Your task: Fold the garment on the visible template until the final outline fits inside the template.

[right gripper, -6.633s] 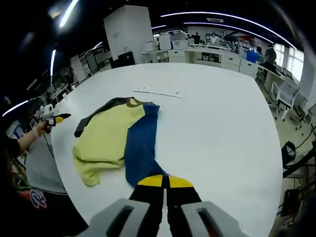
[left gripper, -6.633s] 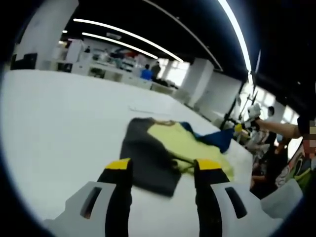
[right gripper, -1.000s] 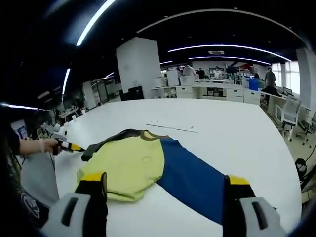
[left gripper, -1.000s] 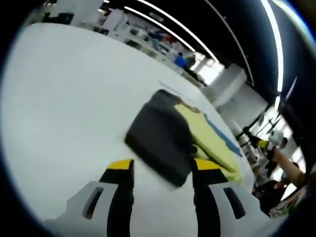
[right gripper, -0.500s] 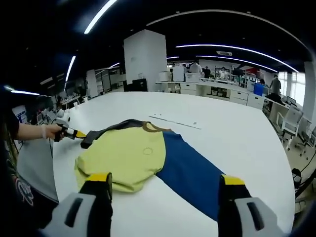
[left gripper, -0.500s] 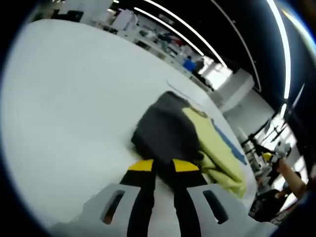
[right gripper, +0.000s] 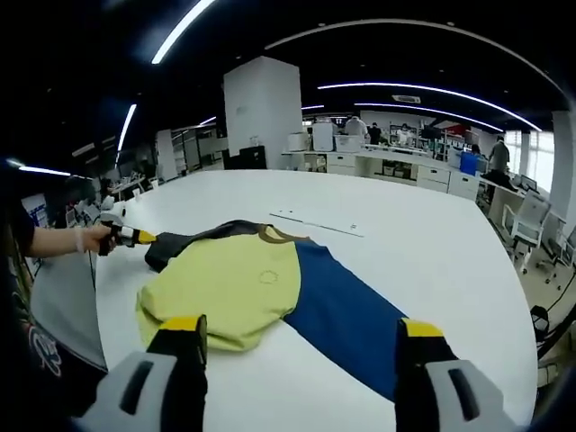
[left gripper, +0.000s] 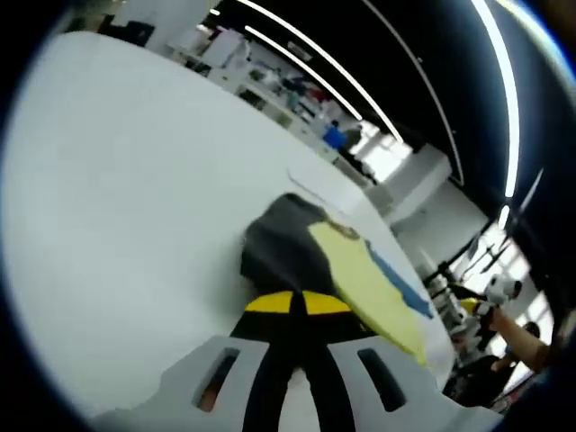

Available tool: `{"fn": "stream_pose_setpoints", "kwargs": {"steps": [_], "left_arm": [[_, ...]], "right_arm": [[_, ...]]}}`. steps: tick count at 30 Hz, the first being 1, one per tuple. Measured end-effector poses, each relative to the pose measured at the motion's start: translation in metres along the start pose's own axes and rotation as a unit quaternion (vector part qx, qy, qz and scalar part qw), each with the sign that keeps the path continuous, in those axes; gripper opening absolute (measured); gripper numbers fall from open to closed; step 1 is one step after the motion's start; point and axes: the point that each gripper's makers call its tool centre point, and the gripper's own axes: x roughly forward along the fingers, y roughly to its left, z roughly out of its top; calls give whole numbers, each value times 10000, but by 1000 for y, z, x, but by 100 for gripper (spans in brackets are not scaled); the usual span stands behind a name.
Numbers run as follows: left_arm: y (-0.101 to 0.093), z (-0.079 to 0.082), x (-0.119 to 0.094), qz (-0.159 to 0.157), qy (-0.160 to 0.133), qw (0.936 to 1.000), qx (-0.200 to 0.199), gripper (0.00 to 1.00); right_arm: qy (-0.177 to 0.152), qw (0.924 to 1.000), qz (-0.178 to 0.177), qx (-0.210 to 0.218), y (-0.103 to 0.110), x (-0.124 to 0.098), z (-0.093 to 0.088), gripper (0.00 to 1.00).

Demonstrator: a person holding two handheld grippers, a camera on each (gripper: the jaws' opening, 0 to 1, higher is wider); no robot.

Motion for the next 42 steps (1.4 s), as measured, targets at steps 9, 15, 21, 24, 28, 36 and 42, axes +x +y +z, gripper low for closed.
{"fn": "stream_pose_setpoints", "kwargs": {"steps": [9, 15, 21, 24, 28, 36, 42], "left_arm": [[-64, 29, 22, -632, 10, 9955, 707, 0], [-90, 13, 51, -853, 312, 9923, 840, 0], [-106, -10, 83, -1053, 637, 9883, 902, 0], [-106, -24, 95, -1086, 814, 9872, 841, 0], [-104, -37, 106, -1096, 1010, 9855, 814, 0], [-94, -57, 115, -1000, 1239, 9840, 805, 0], [-88, -65, 120, -925, 1333, 9835, 801, 0]], "right_arm": [[-54, 10000, 73, -18, 5, 3, 2, 86], [54, 9999, 71, -59, 4, 1, -4, 86], [43, 10000, -30, -9, -1, -5, -9, 83], [22, 10000, -46, 13, 0, -8, -12, 82], [52, 9999, -86, 93, -2, -13, -20, 82], [66, 9996, -160, 238, -5, -18, -30, 82], [60, 9994, -149, 311, -3, -18, -31, 82]]}}
